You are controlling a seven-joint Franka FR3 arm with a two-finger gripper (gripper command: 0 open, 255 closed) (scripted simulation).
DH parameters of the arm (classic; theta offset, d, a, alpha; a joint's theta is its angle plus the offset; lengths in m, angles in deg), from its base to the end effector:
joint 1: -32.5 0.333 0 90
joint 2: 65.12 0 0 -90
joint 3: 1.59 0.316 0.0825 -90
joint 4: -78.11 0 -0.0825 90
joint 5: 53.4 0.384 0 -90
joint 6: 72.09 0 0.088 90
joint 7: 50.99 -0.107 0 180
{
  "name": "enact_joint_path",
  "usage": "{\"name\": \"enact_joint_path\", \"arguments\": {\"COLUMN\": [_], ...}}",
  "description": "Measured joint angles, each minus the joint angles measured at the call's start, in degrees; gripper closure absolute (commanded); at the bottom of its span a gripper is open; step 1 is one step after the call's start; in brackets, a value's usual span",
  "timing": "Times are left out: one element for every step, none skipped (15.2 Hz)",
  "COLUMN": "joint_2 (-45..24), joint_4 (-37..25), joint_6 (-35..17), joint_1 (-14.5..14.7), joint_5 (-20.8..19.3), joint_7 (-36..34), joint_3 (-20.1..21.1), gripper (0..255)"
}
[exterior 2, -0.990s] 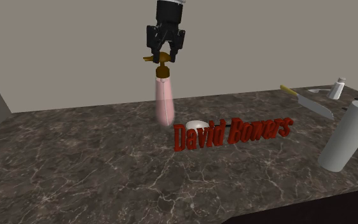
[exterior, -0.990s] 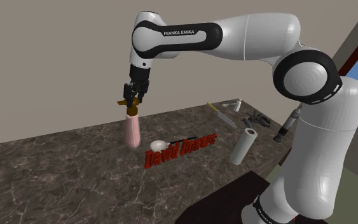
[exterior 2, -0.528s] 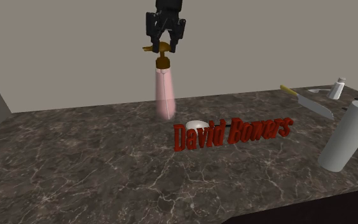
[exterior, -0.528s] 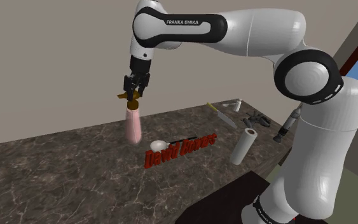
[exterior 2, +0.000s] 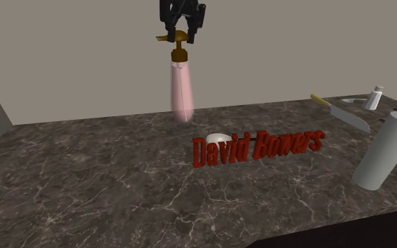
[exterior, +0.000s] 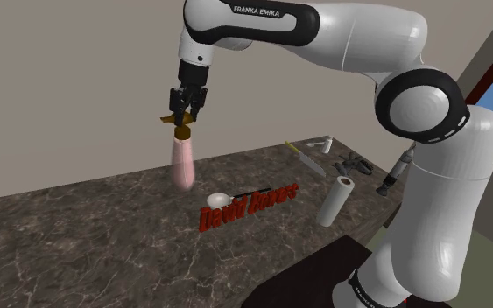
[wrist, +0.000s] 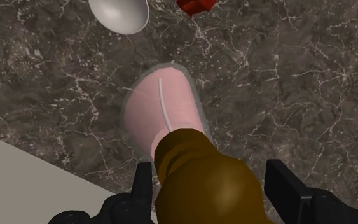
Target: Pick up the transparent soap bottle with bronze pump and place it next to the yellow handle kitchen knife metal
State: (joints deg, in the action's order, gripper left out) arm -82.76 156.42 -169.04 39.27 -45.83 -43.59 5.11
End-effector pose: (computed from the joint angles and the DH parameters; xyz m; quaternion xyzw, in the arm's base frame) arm 0.6361 0.1538 0.5484 -0.9818 -0.1704 -0.0054 0.0836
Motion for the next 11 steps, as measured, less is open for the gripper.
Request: {"name": "enact_joint_path", "arguments": {"joint_2": [-0.2,-0.5,-0.7,-0.7,-0.7,-0.9,-1.4,-1.3,-0.9,-0.5,0.0], "joint_4": [-1.1,-2.3,-3.3,-4.2,-4.9,-6.0,-7.4,-7.6,-7.5,-7.1,-6.7], "joint_6": [0.9,1.7,2.6,3.4,4.2,5.0,5.9,6.2,6.6,6.8,7.0], "joint_1": [0.0,0.1,0.0,0.0,0.0,0.1,0.1,0.2,-0.3,-1.0,-1.7], "joint_5": [0.0,-0.1,-0.1,-0.1,-0.1,-0.2,-0.2,-0.2,-0.1,0.0,0.2], "joint_7": [-0.2,-0.3,-0.3,-0.4,-0.5,-0.7,-0.9,-1.0,-0.4,0.5,1.5], "joint_3": [0.0,0.0,0.0,0.0,0.0,0.0,0.1,0.1,-0.1,-0.4,-0.8], "gripper": [255,255,255,255,255,255,255,255,255,255,255]}}
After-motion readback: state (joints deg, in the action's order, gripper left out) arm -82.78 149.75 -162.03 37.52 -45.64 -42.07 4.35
